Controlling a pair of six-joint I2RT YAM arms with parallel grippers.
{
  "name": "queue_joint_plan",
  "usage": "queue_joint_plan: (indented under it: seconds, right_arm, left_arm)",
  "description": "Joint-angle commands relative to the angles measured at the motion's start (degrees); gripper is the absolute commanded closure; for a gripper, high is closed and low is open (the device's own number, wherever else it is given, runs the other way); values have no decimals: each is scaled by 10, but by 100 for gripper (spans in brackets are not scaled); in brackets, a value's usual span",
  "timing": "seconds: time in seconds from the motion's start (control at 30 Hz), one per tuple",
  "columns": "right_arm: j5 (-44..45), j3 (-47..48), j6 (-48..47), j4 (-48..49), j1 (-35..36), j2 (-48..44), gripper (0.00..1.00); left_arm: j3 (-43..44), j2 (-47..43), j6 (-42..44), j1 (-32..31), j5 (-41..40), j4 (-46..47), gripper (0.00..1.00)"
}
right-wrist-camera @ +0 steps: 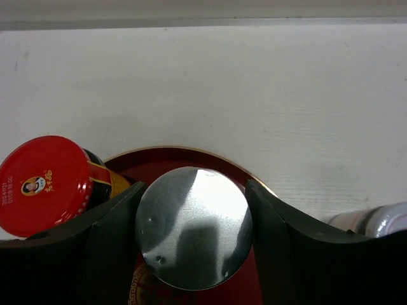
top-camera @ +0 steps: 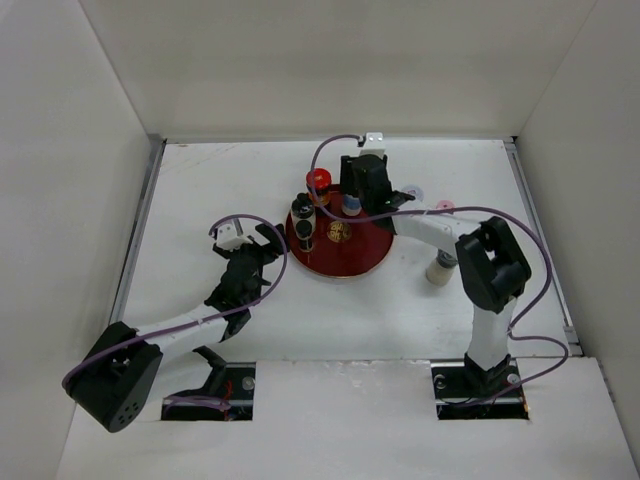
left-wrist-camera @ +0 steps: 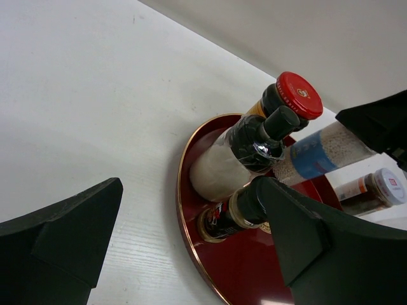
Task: Organize the condiment bottles
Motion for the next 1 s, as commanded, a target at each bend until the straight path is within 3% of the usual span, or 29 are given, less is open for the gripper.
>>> queue_joint_plan:
  seconds: [0.0, 0.23, 0.33, 0.47, 0.63, 0.87, 0.97]
  right_arm:
    - [-9, 64, -13, 72, 4, -1, 46]
    - [-9, 70, -17, 66, 4, 31, 41]
    - [-11, 69, -19, 66, 4, 42, 31]
    - [-12, 61, -13, 66, 5, 33, 11]
    - [-12, 36, -17, 61, 7, -36, 2]
    - [-19, -93, 8, 61, -39, -170, 0]
    - [-13, -137, 27, 42, -81, -193, 7]
  left_arm:
    - [-4, -6, -8, 5, -4, 35, 7]
    - [-4, -5, -9, 12, -2, 35, 7]
    - [-2, -1, -9, 12, 0, 35, 7]
    - [-3, -2, -9, 12, 0, 35, 7]
    - [-3, -2, -9, 12, 0, 35, 7]
    - [-3, -4, -9, 14, 0, 32, 7]
    - [-1, -1, -9, 14, 0, 31, 7]
